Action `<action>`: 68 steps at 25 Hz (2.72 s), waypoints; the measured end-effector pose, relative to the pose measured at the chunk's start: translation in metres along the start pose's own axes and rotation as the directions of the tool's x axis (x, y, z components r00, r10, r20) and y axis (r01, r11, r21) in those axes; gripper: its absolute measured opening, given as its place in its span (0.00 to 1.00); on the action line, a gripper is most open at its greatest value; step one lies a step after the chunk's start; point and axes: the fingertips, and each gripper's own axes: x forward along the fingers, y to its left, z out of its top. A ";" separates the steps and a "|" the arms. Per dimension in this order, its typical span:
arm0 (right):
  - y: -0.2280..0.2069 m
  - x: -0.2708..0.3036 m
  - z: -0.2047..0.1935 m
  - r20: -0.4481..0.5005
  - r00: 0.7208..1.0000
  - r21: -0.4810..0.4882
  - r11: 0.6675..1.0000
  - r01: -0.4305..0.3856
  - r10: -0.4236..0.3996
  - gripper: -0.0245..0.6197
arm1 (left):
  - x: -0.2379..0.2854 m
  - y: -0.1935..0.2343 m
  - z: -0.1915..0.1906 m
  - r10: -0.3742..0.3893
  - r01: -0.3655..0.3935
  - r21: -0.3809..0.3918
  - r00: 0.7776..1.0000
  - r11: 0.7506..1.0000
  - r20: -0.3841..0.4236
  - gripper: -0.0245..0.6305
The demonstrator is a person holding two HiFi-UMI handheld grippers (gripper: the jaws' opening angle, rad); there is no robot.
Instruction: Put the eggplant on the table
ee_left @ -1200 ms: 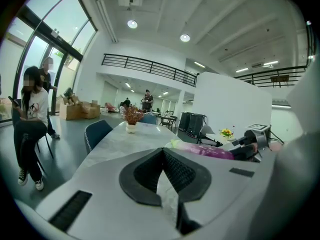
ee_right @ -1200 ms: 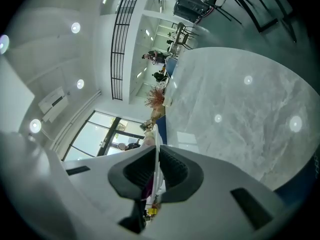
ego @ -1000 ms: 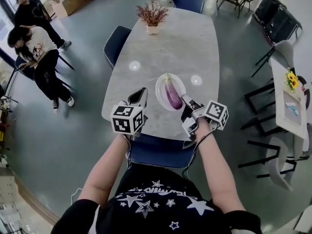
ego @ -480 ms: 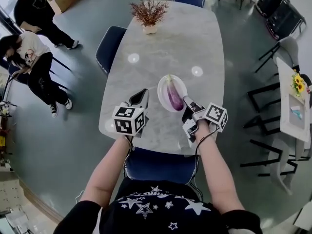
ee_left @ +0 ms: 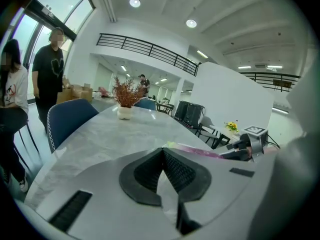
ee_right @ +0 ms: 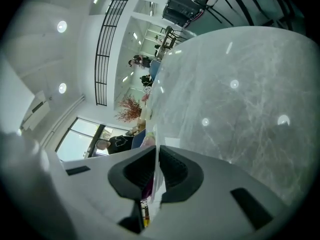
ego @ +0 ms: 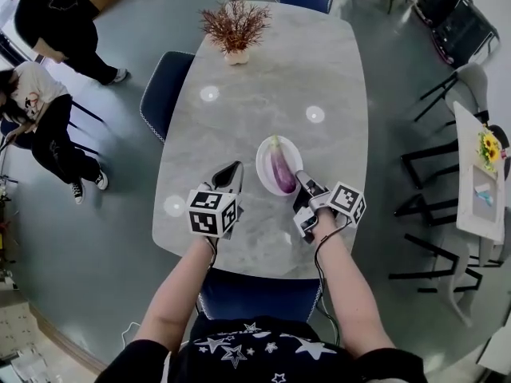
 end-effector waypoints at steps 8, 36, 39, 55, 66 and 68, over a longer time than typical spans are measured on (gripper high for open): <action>-0.023 0.031 0.011 0.001 0.999 0.019 0.999 0.032 -0.032 0.07 | 0.029 0.027 -0.008 0.028 -0.028 -0.023 0.999 0.999 -0.020 0.05; -0.043 0.042 0.001 -0.004 0.988 -0.083 0.984 0.156 -0.156 0.08 | 0.020 0.024 -0.018 0.042 -0.042 -0.030 0.999 0.999 -0.009 0.05; -0.041 0.043 0.000 0.000 0.985 -0.136 0.976 0.171 -0.172 0.08 | 0.019 0.023 -0.021 0.038 -0.038 -0.027 0.999 0.999 -0.018 0.05; -0.045 0.033 0.000 0.045 0.956 -0.230 0.929 0.291 -0.289 0.18 | 0.011 0.018 -0.016 0.026 -0.027 -0.024 1.000 0.999 -0.003 0.05; -0.027 0.006 -0.012 0.008 0.972 -0.203 0.952 0.231 -0.234 0.18 | -0.013 -0.003 -0.018 0.008 -0.008 -0.011 1.000 1.000 -0.006 0.05; -0.022 -0.003 -0.016 0.004 0.975 -0.199 0.955 0.219 -0.222 0.18 | -0.019 -0.012 -0.015 0.002 -0.002 -0.002 1.000 1.000 0.001 0.05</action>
